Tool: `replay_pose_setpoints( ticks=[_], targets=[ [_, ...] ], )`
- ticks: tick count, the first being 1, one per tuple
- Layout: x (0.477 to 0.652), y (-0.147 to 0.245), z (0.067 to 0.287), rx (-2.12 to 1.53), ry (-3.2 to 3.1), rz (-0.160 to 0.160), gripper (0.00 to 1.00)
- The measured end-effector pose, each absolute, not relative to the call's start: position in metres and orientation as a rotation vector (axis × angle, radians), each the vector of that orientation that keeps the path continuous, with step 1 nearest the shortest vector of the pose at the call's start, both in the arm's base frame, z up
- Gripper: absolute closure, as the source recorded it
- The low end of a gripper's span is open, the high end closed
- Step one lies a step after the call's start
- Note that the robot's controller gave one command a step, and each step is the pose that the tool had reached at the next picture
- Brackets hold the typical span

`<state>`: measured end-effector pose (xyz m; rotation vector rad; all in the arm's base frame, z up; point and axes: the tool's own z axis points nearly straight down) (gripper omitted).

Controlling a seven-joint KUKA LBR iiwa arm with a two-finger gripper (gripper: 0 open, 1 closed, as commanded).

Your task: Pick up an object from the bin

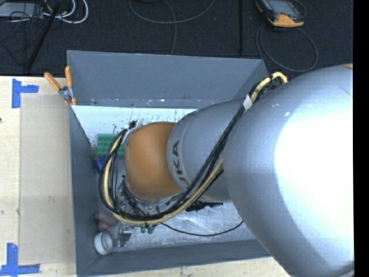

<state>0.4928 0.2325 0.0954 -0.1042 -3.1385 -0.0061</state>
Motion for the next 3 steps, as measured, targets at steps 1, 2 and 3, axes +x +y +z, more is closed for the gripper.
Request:
replay_pose_setpoints(
  ticks=[1,2,3],
  targets=[
    [0.491,0.164,0.07,-0.082,-3.141,0.0,0.0],
    [0.49,0.167,0.072,-0.077,-3.135,-0.001,1.0],
    [0.48,0.191,0.224,-0.026,-3.148,-0.006,1.0]
  ],
)
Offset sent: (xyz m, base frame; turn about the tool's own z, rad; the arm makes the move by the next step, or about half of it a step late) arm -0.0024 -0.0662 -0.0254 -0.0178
